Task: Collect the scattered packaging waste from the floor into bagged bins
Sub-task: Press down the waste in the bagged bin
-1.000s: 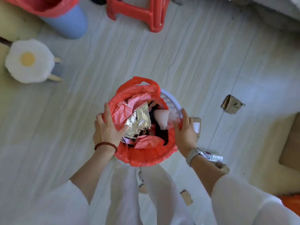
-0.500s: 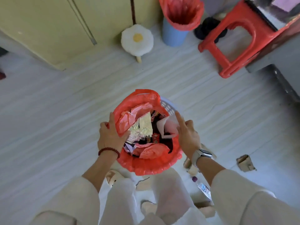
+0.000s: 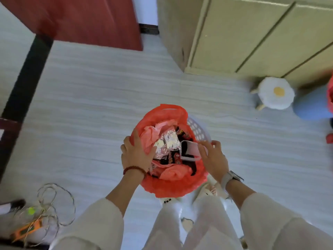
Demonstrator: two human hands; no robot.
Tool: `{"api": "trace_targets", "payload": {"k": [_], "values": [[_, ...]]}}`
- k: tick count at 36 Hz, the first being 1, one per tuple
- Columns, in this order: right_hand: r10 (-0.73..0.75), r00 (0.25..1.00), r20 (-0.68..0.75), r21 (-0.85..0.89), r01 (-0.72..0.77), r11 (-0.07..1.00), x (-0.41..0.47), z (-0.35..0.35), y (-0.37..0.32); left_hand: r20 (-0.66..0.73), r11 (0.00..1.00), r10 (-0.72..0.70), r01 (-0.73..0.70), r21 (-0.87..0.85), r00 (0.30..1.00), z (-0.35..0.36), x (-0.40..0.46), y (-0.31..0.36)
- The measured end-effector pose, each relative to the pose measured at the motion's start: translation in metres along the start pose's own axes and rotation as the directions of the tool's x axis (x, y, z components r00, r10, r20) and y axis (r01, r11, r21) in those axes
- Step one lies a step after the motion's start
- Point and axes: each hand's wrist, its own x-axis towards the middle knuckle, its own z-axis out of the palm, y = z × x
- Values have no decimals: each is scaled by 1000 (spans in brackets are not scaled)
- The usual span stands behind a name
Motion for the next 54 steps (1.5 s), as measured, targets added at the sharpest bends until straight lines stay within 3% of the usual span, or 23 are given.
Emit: {"api": "trace_targets", "payload": {"k": [6,11,15,21,28,31,41,45,50,54], "values": [[-142,989,40,-11,143,990,33,40,-106,-83,974,-210,202,-99,974,-48,27,-82],[-296,950,101,53,292,955,65,81,-186,-86,890,-417,388,-239,905,-71,43,-149],[-410,892,191,54,407,912,86,120,-251,-83,749,-601,524,-405,795,-85,52,-193],[-542,769,339,-21,582,813,91,175,-345,-57,528,-783,614,-586,619,-109,52,-251],[-640,637,429,29,698,715,61,262,-459,-29,315,-911,650,-691,411,-141,38,-343],[-664,579,473,41,739,673,40,310,-506,-3,245,-936,645,-724,352,-152,37,-394],[-648,501,573,-78,821,566,12,518,-629,74,127,-958,644,-754,276,-161,75,-604],[-640,482,598,-103,839,535,11,597,-655,85,103,-963,644,-758,255,-144,98,-672],[-666,390,637,-120,902,414,29,691,-676,90,99,-962,639,-763,257,-108,138,-760],[-648,394,652,-119,897,425,55,767,-687,77,106,-965,644,-757,250,-80,177,-821]]}}
